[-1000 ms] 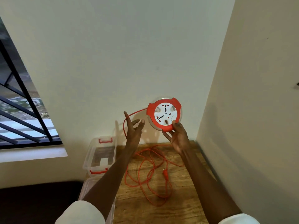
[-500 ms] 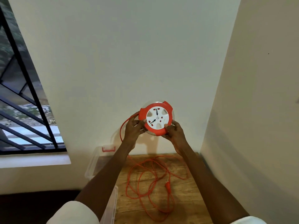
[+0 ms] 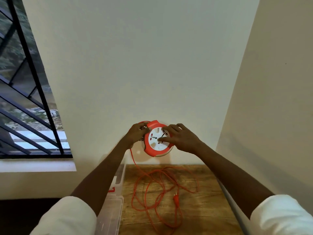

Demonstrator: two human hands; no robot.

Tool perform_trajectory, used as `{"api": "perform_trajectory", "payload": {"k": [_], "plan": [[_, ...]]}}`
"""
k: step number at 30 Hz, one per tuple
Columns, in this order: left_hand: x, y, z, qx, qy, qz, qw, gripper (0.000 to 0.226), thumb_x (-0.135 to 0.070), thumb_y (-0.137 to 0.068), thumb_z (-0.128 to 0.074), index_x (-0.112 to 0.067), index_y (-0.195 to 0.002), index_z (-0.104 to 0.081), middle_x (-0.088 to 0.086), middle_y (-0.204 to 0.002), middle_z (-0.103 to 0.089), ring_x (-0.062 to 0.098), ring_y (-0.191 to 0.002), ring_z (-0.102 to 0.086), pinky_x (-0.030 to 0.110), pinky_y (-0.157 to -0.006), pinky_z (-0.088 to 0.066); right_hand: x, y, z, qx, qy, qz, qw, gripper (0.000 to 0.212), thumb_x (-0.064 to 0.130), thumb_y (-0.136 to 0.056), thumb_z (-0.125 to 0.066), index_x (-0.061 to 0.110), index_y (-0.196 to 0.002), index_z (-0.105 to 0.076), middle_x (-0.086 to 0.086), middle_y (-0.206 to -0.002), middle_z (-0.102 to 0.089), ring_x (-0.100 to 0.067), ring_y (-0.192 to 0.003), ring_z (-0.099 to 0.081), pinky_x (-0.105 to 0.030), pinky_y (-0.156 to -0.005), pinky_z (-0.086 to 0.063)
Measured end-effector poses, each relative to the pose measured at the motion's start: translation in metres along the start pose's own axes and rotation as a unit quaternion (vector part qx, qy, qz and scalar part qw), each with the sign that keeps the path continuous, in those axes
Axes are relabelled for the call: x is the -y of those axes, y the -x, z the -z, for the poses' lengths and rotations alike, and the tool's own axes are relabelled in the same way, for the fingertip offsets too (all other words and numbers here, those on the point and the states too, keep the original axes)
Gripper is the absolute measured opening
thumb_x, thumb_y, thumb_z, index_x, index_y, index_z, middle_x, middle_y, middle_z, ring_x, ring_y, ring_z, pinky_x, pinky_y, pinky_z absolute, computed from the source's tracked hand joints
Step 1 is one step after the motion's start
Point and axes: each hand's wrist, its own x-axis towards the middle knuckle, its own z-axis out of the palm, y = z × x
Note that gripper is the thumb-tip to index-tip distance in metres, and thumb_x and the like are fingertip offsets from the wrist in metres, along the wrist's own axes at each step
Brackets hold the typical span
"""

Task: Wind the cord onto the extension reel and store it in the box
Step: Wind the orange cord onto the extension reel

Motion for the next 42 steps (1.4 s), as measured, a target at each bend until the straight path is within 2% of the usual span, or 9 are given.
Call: {"api": "perform_trajectory", "payload": {"k": [5,15,20,25,29,33,35,39,42], "plan": [[-0.002,-0.002,-0.003,0.049,-0.043,-0.004,0.998,0.035,-0.029,-0.097,-0.062,-0.023,-0.132,-0.060,-0.003,-0.102,-0.070,0.010,-0.080,-0.070,0.015,-0.055,-0.054,0.009,-0.005,0.002,0.029,0.063,0.086,0.994,0.082,0.017,-0.068,-0.088,0.038,-0.138,-0.050,-0.013,-0.137,-0.054,-0.033,-0.121,-0.055,-0.045,-0.091,-0.047],[0.005,-0.001,-0.020,0.001,0.010,-0.031,0.999,0.042,-0.031,-0.094,-0.068,-0.019,-0.133,-0.062,0.001,-0.111,-0.068,0.022,-0.102,-0.067,0.023,-0.071,-0.059,0.021,-0.008,-0.009,0.033,0.175,0.045,0.983,0.072,0.032,-0.060,-0.092,0.039,-0.124,-0.062,-0.015,-0.116,-0.068,-0.029,-0.096,-0.067,-0.044,-0.075,-0.056],[0.016,0.007,-0.037,-0.067,0.079,-0.007,0.995,0.044,-0.031,-0.096,-0.065,-0.019,-0.137,-0.056,0.004,-0.125,-0.065,0.021,-0.106,-0.067,0.025,-0.072,-0.061,0.019,-0.012,-0.012,-0.001,0.123,-0.084,0.989,0.084,0.034,-0.053,-0.095,0.039,-0.130,-0.061,-0.012,-0.106,-0.070,-0.029,-0.092,-0.068,-0.042,-0.074,-0.054],[0.022,0.014,-0.067,-0.132,0.151,-0.002,0.980,0.050,-0.037,-0.092,-0.068,-0.023,-0.138,-0.052,-0.002,-0.126,-0.064,0.019,-0.110,-0.065,0.026,-0.078,-0.061,0.026,-0.023,-0.020,0.005,-0.056,-0.287,0.956,0.064,0.051,-0.088,-0.065,0.039,-0.146,-0.040,-0.009,-0.127,-0.067,-0.032,-0.114,-0.063,-0.042,-0.092,-0.046],[0.029,0.019,-0.096,-0.187,0.187,-0.015,0.964,0.043,-0.030,-0.092,-0.070,-0.028,-0.132,-0.053,-0.001,-0.129,-0.063,0.021,-0.113,-0.064,0.043,-0.093,-0.058,0.033,-0.032,-0.014,-0.050,-0.355,-0.524,0.773,0.067,0.065,-0.082,-0.059,0.037,-0.142,-0.046,-0.002,-0.133,-0.064,-0.029,-0.115,-0.063,-0.040,-0.090,-0.050],[0.038,0.023,-0.114,-0.192,0.192,-0.029,0.962,0.037,-0.029,-0.092,-0.070,-0.031,-0.127,-0.056,-0.002,-0.125,-0.065,0.024,-0.114,-0.064,0.050,-0.096,-0.056,0.037,-0.031,-0.008,-0.159,-0.707,-0.611,0.320,0.055,0.051,-0.079,-0.077,0.017,-0.118,-0.057,-0.008,-0.101,-0.072,-0.021,-0.075,-0.075,-0.042,-0.079,-0.061],[0.040,0.026,-0.116,-0.180,0.217,-0.023,0.959,0.033,-0.028,-0.092,-0.071,-0.035,-0.122,-0.058,-0.002,-0.122,-0.066,0.025,-0.114,-0.064,0.051,-0.095,-0.056,0.039,-0.026,-0.011,-0.160,-0.739,-0.607,0.245,0.054,0.050,-0.078,-0.079,0.014,-0.111,-0.056,-0.009,-0.089,-0.073,-0.019,-0.058,-0.074,-0.033,-0.057,-0.062],[0.040,0.024,-0.107,-0.179,0.273,0.011,0.945,0.042,-0.021,-0.093,-0.069,-0.022,-0.133,-0.056,0.004,-0.125,-0.063,0.026,-0.114,-0.064,0.037,-0.082,-0.062,0.033,-0.010,-0.019,-0.105,-0.715,-0.598,0.345,0.042,0.041,-0.083,-0.075,0.011,-0.111,-0.064,-0.007,-0.093,-0.076,-0.025,-0.080,-0.072,-0.028,-0.050,-0.056],[0.035,0.019,-0.086,-0.145,0.286,0.027,0.947,0.036,-0.016,-0.094,-0.067,-0.018,-0.129,-0.057,0.000,-0.118,-0.066,0.025,-0.108,-0.065,0.027,-0.068,-0.061,0.026,0.007,-0.026,-0.096,-0.498,-0.569,0.647,0.024,0.044,-0.087,-0.063,0.024,-0.099,-0.070,0.005,-0.096,-0.074,-0.022,-0.092,-0.069,-0.038,-0.077,-0.058]]}}
